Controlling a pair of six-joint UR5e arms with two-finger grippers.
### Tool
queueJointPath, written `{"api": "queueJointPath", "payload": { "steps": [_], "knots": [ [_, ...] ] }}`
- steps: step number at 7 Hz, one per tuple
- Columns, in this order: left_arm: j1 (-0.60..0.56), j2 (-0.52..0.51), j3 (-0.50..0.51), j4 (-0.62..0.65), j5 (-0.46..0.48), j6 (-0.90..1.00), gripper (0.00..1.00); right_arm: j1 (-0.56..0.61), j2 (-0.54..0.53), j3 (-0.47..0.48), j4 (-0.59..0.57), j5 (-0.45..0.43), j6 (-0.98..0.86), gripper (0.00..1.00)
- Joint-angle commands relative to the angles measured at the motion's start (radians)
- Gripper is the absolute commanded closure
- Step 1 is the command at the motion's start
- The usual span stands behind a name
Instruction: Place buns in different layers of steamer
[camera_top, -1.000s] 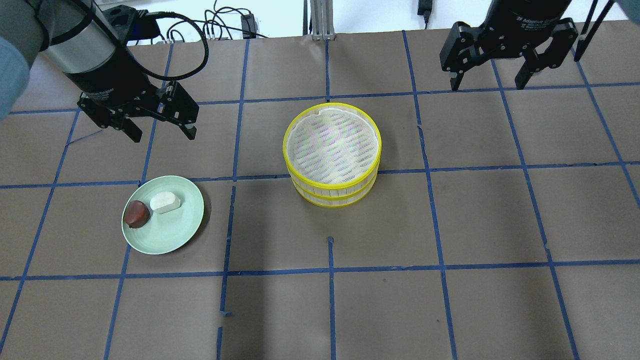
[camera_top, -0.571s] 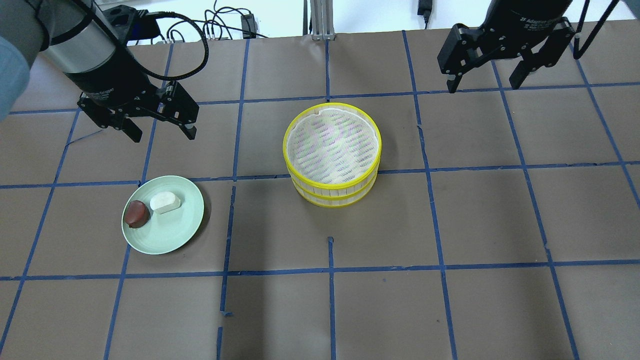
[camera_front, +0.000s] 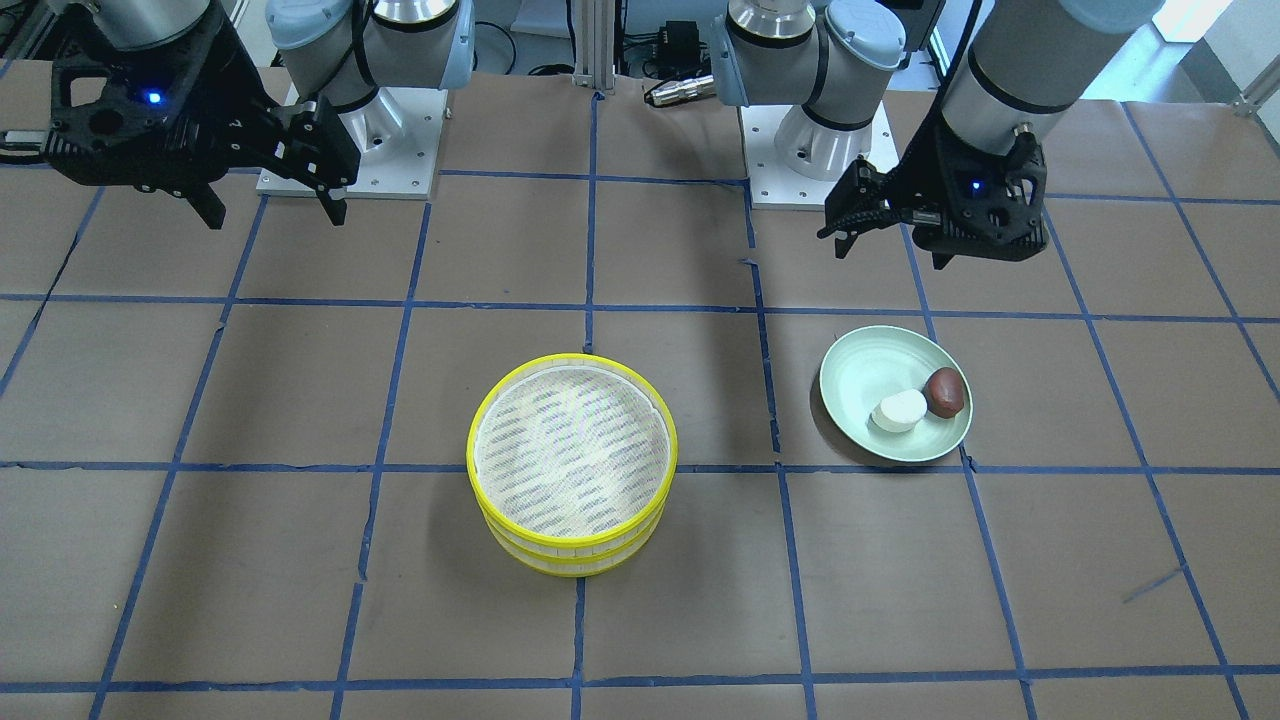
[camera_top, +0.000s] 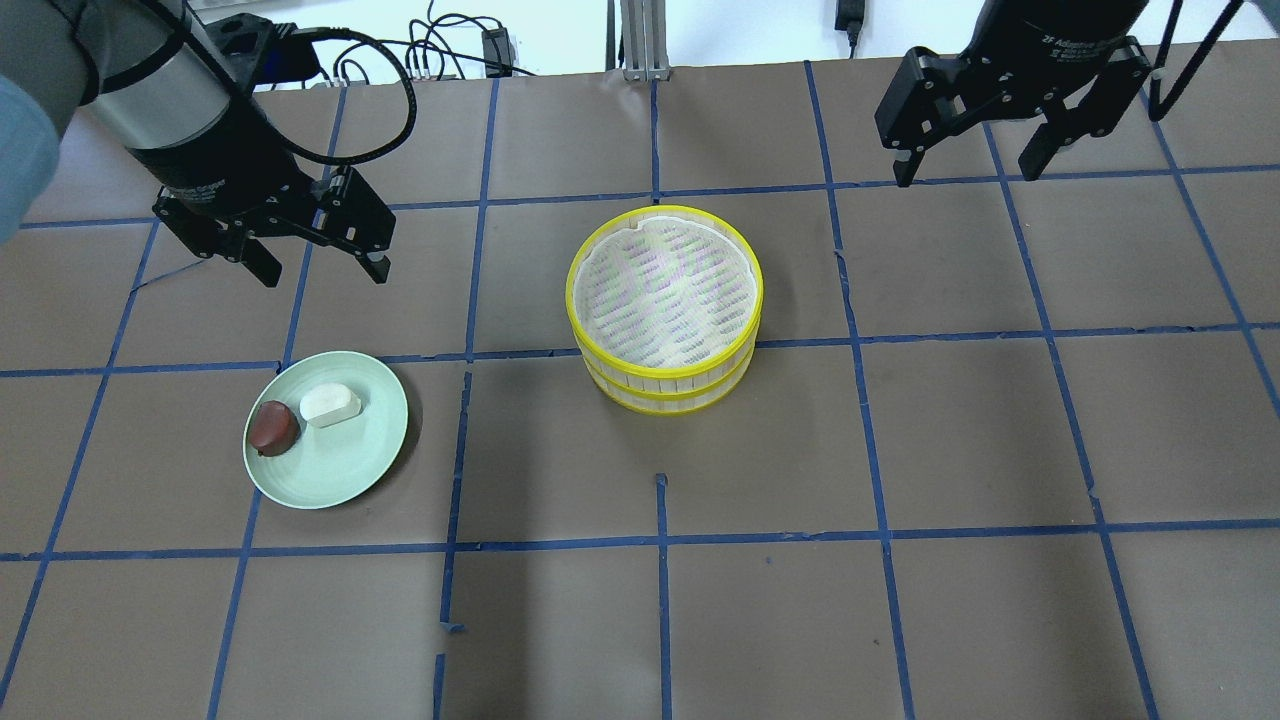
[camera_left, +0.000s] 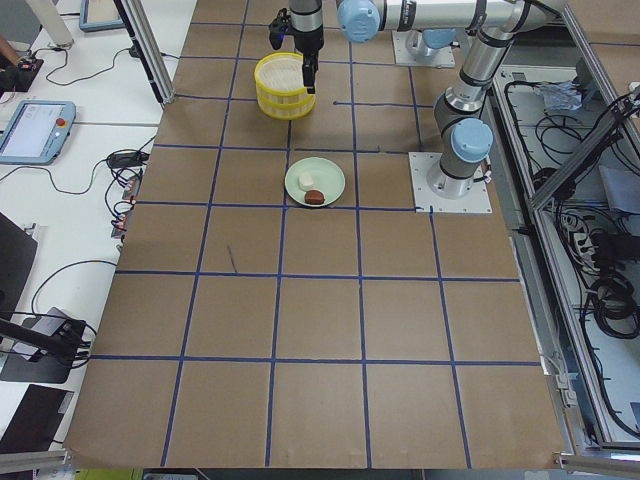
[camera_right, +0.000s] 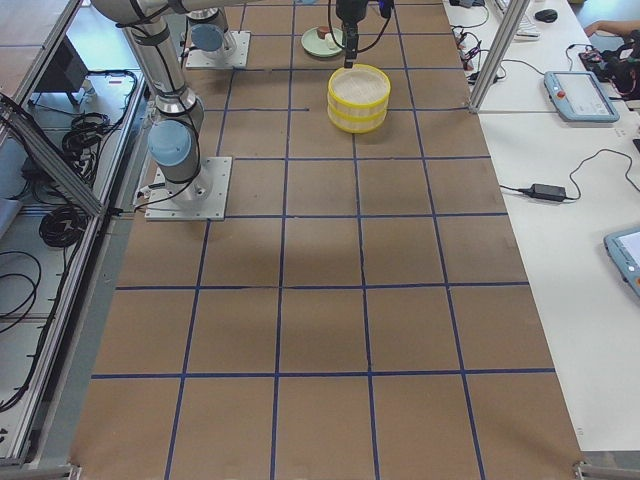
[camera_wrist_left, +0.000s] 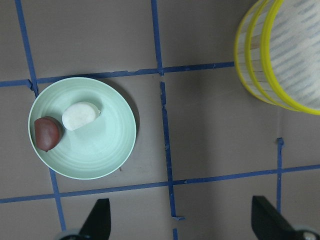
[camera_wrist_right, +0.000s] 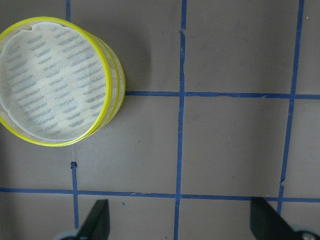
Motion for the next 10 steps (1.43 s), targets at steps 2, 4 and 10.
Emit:
{"api": "queueJointPath", "payload": {
  "steps": [2,4,10],
  "knots": [
    [0.126,-0.070,-0.135,0.130,0.011,0.148,0.00,0.005,0.011,0.035,-0.015,0.045,0.013,0.00],
    [0.128,-0.243,-0.244,0.447,0.022,0.151,0.00,0.041,0.126,0.036,-0.130,0.027,0.101,0.00],
    [0.130,-0.366,-0.267,0.511,0.126,0.145,0.01,0.187,0.309,0.161,-0.494,0.004,0.407,0.01]
  ]
}}
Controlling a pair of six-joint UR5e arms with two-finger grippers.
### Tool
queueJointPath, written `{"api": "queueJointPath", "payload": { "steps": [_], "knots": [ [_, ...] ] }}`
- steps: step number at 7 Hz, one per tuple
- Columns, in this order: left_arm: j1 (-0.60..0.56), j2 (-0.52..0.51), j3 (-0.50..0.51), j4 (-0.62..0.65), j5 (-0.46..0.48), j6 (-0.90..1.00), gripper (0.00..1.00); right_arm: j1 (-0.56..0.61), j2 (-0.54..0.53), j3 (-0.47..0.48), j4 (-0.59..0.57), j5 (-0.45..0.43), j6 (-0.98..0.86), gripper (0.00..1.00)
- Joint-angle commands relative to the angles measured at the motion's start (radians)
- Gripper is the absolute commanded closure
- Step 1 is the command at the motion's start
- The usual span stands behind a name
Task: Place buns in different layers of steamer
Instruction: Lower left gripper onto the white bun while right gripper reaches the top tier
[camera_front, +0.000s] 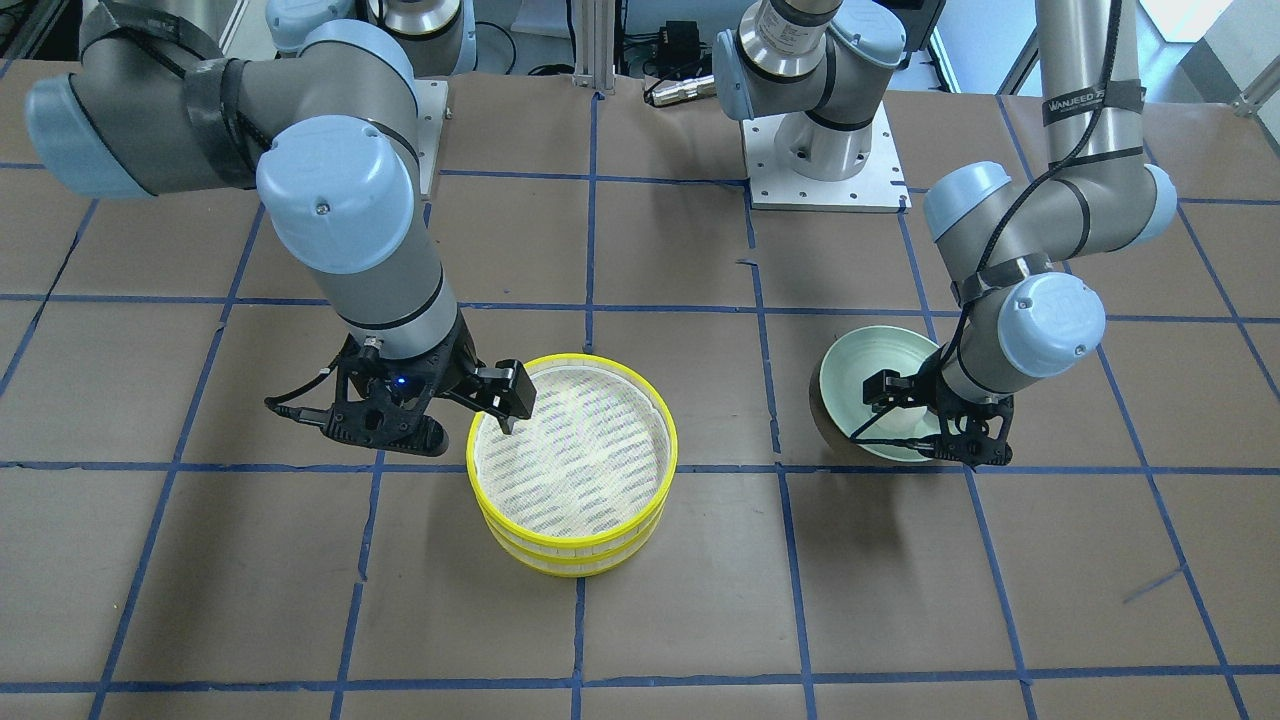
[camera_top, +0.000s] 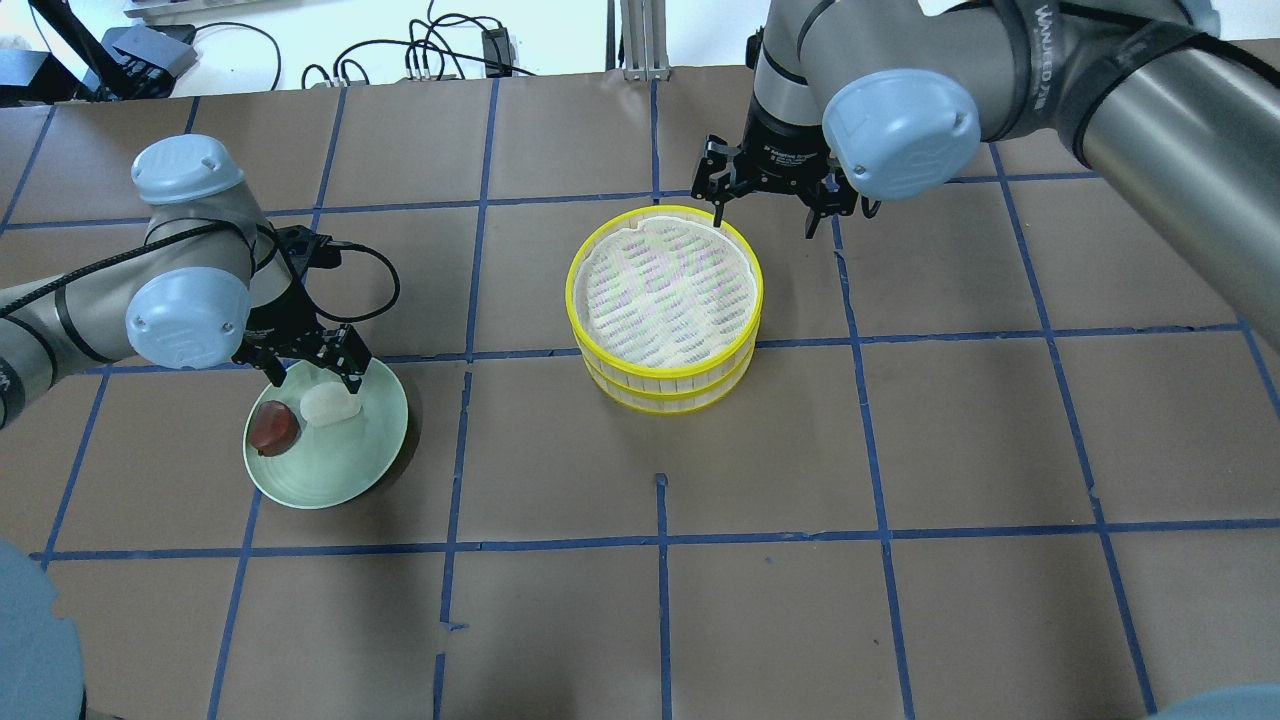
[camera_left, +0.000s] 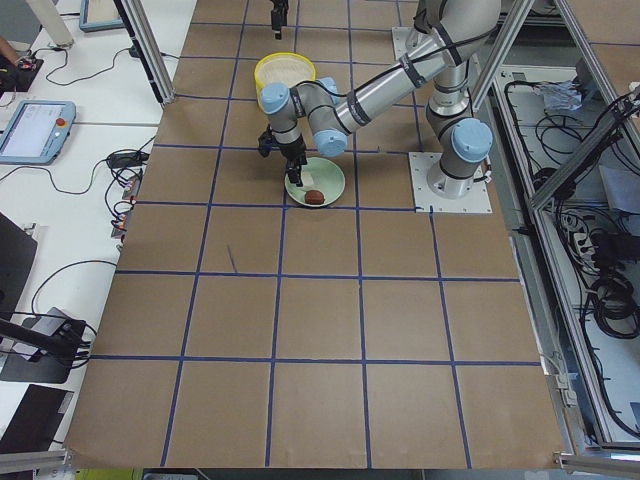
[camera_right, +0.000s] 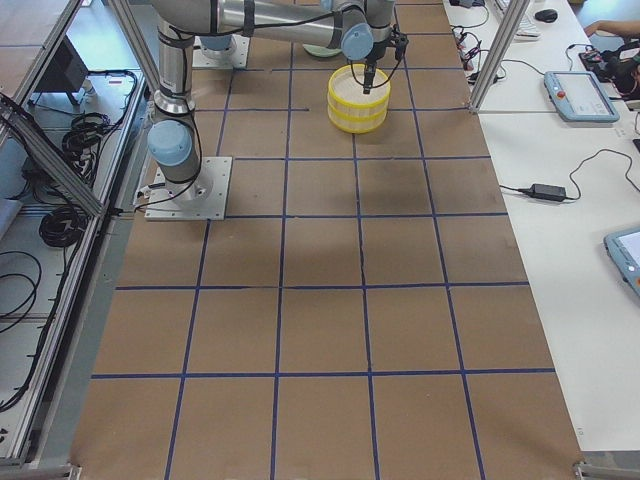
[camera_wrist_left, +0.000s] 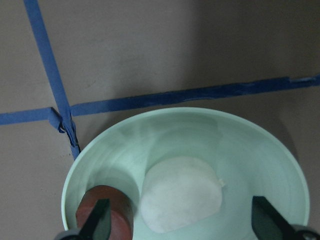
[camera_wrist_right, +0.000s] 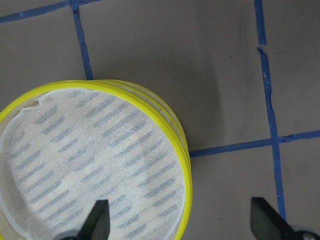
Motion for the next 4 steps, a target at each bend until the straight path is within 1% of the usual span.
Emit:
{"api": "queueJointPath", "payload": {
  "steps": [1,2,3,4],
  "knots": [
    [0.000,-0.033,-0.003,0.005,-0.004,-0.004,0.15,0.004,0.013,0.039,-0.050,-0.006,0.023,0.01],
    [0.000,-0.035,-0.004,0.016,-0.004,-0.004,0.51,0.004,0.029,0.040,-0.064,-0.015,0.023,0.02],
    [0.000,-0.038,-0.008,0.014,-0.006,-0.013,0.74,0.004,0.061,0.043,-0.085,-0.033,0.025,0.05],
    [-0.002,-0.038,-0.003,0.022,-0.007,-0.052,0.94,0.004,0.071,0.045,-0.085,-0.042,0.013,0.09]
  ]
}}
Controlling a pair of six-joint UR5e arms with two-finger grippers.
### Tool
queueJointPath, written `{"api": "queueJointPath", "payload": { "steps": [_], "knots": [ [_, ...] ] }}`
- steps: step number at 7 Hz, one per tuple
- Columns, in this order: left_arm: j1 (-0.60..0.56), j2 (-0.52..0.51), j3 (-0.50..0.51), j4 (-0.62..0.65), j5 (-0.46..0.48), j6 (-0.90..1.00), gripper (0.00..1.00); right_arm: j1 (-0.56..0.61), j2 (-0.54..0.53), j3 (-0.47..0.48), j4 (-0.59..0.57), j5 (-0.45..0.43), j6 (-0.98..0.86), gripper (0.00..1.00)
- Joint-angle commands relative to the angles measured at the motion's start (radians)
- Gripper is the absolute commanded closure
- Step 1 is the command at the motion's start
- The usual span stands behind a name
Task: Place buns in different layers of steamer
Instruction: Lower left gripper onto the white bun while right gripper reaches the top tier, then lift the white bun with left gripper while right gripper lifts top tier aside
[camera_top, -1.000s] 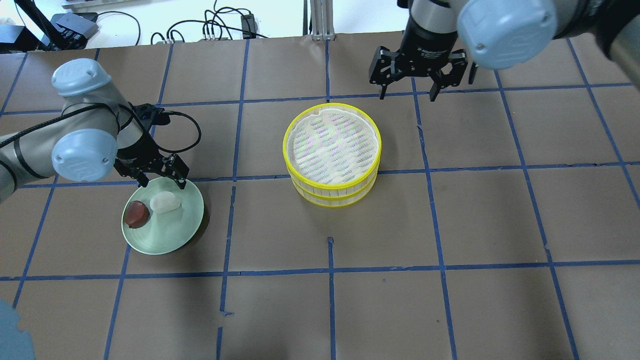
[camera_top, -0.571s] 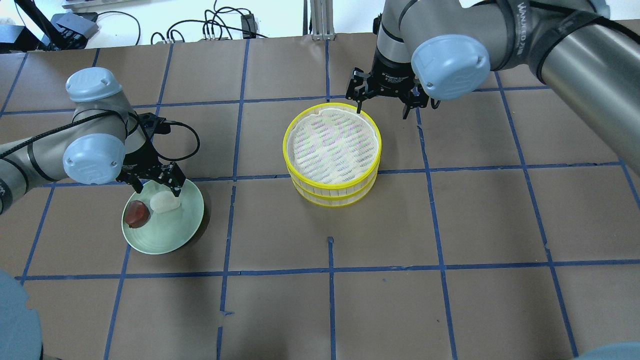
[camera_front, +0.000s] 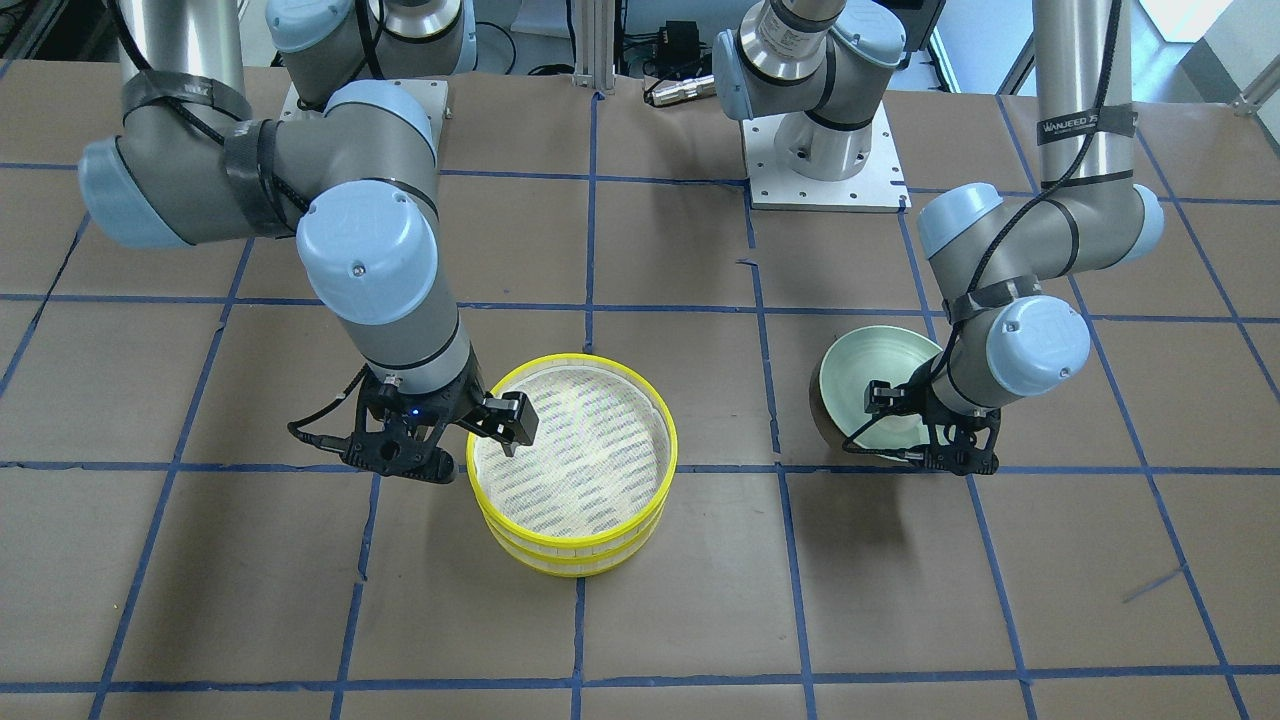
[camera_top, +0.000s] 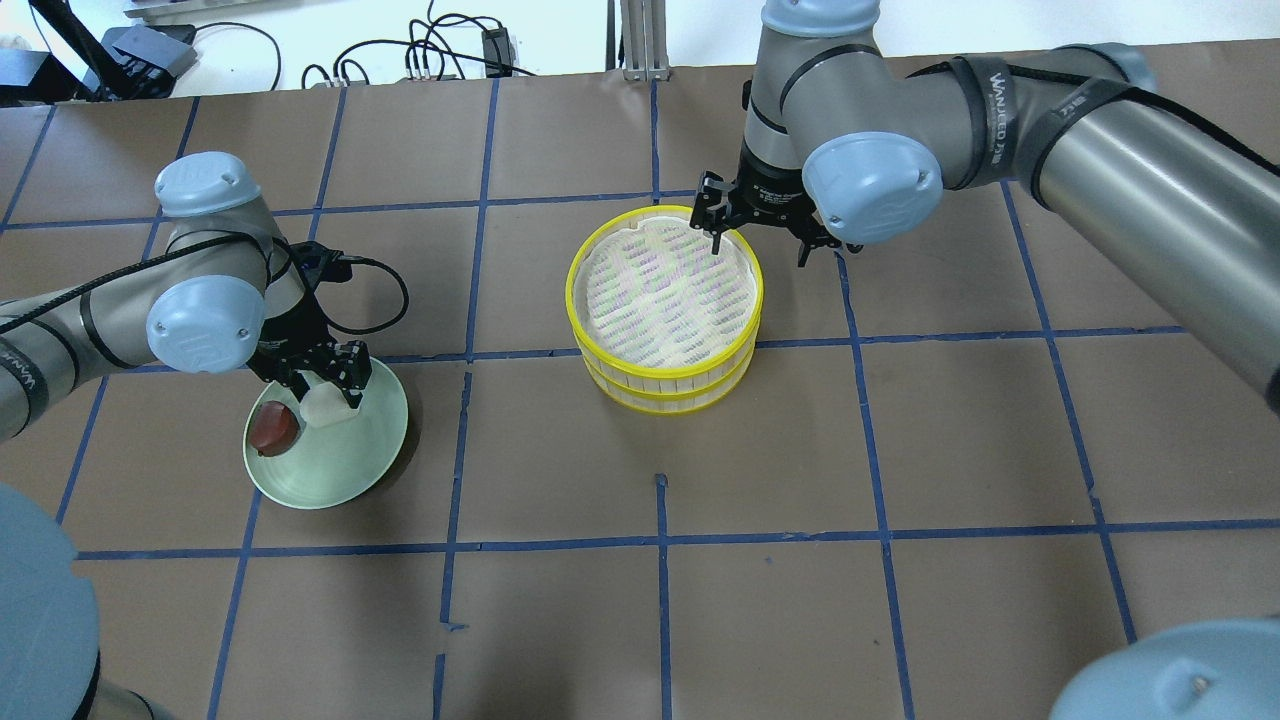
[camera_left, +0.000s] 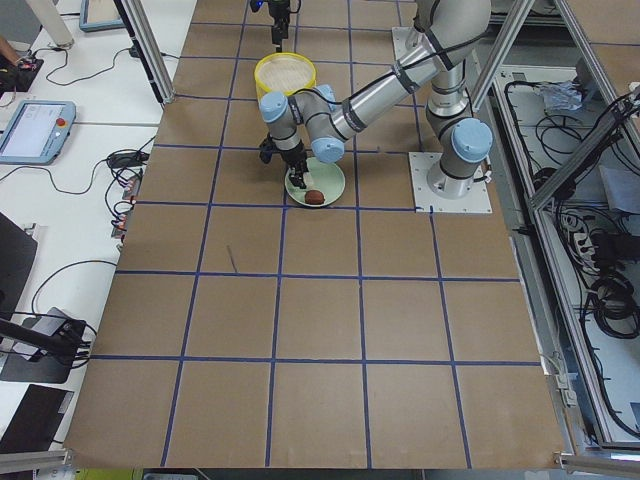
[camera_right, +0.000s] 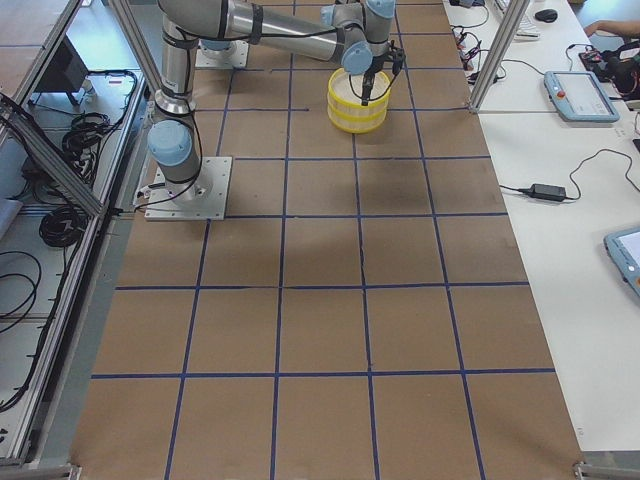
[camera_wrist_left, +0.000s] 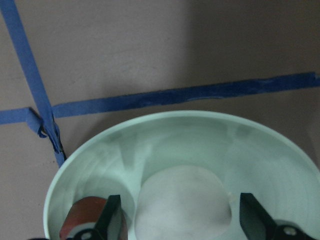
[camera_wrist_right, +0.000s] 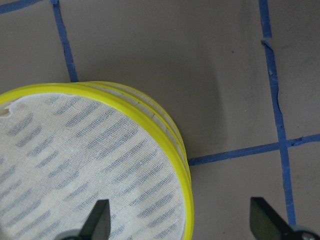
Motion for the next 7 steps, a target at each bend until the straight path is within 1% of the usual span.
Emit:
{"api": "queueJointPath", "payload": {
  "steps": [1,2,3,4,5,6,7],
  "knots": [
    [-0.009,0.030,0.019,0.026,0.000,-0.077,0.98,0.000,0.018,0.026,-0.011,-0.034,-0.009,0.17],
    [-0.032,0.077,0.054,0.030,-0.003,-0.107,0.98,0.000,0.018,0.047,-0.033,-0.034,-0.009,0.31],
    [-0.061,0.151,0.086,-0.008,0.003,-0.108,0.98,0.002,0.020,0.058,-0.041,-0.027,-0.005,0.48],
    [-0.090,0.205,0.121,-0.086,0.001,-0.110,0.98,0.005,0.017,0.069,-0.041,-0.026,-0.005,0.66],
    [-0.128,0.225,0.170,-0.152,-0.003,-0.133,0.98,0.017,0.018,0.073,-0.040,-0.033,0.002,0.87],
    [-0.159,0.227,0.191,-0.162,-0.056,-0.183,0.98,0.022,0.017,0.076,-0.038,-0.034,0.001,0.92],
    [-0.179,0.222,0.194,-0.147,-0.128,-0.229,0.98,0.022,0.009,0.075,-0.038,-0.036,-0.004,0.93]
  ]
}}
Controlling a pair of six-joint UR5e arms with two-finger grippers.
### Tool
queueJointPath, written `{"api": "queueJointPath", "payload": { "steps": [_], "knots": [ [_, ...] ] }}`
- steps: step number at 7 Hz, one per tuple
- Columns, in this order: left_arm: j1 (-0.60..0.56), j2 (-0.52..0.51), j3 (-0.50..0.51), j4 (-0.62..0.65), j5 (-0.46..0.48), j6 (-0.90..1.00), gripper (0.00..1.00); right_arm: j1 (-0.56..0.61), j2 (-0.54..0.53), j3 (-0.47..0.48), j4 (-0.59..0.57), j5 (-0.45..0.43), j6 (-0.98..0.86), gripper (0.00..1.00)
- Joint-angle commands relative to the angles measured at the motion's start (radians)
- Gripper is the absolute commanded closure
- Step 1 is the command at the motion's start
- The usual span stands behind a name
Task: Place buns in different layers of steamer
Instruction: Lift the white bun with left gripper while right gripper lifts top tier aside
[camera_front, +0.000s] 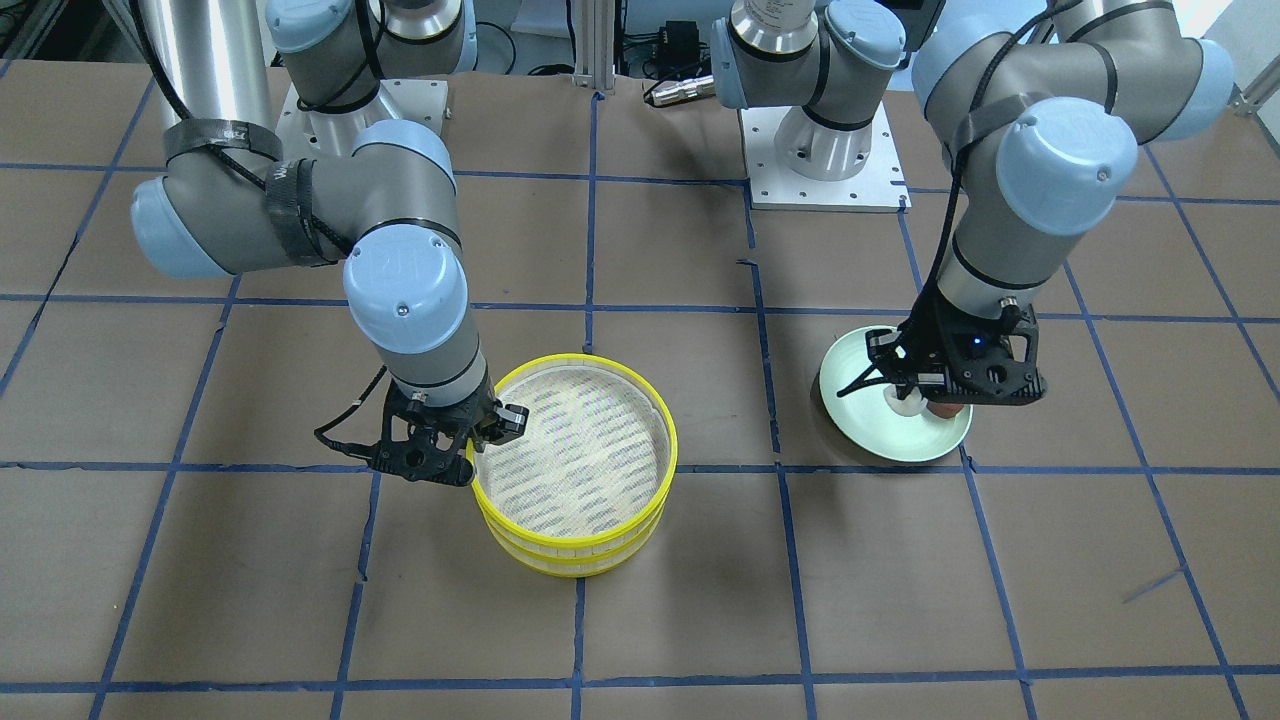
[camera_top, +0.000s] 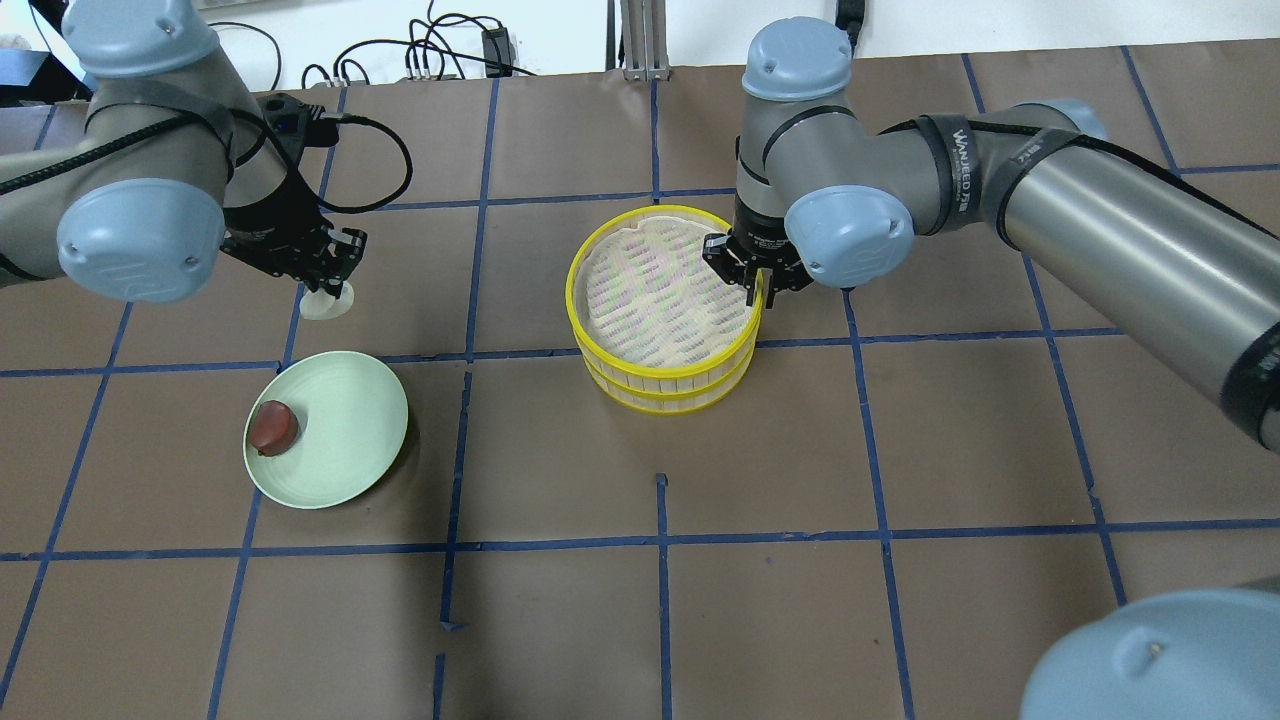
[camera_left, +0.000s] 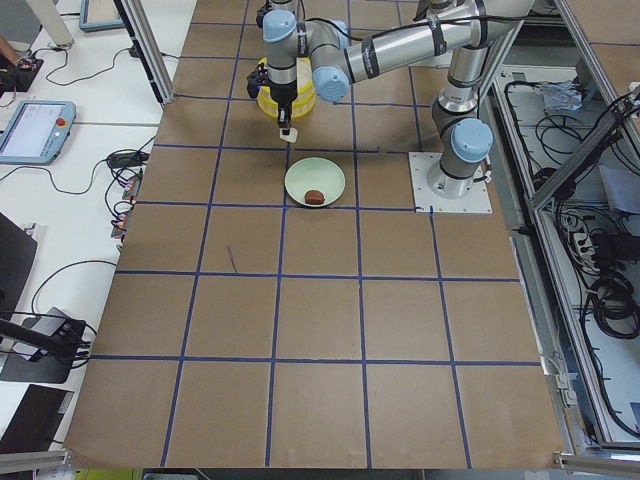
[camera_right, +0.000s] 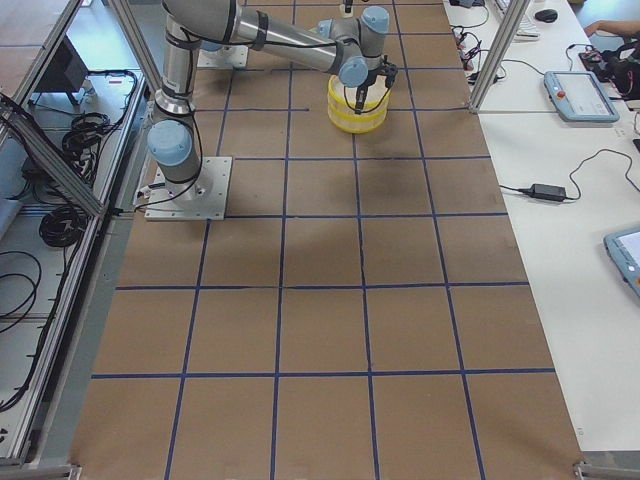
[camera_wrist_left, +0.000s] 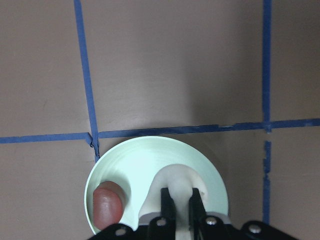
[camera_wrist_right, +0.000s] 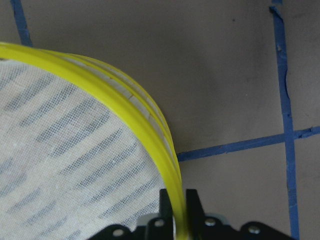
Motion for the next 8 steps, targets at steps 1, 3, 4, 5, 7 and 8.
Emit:
{"api": "queueJointPath", "payload": {
  "steps": [1,3,4,5,7,8],
  "knots": [
    [-0.031,-0.003,0.014,-0.002,-0.100,-0.070,0.98,0.003,-0.016,0.001,0.009,-0.017,-0.008,0.94],
    [-0.032,-0.042,-0.008,0.079,-0.199,-0.078,0.98,0.001,-0.056,-0.008,0.051,-0.060,-0.040,0.94],
    [-0.043,-0.061,-0.008,0.093,-0.201,-0.096,0.98,-0.027,-0.107,-0.014,0.093,-0.063,-0.149,0.94],
    [-0.077,-0.070,-0.006,0.122,-0.203,-0.155,0.98,-0.093,-0.130,-0.016,0.112,-0.124,-0.238,0.94],
    [-0.182,-0.127,0.012,0.242,-0.235,-0.370,0.98,-0.260,-0.141,-0.018,0.131,-0.146,-0.462,0.94],
    [-0.231,-0.151,0.014,0.314,-0.269,-0.471,0.98,-0.303,-0.144,-0.016,0.131,-0.149,-0.513,0.94]
  ]
}}
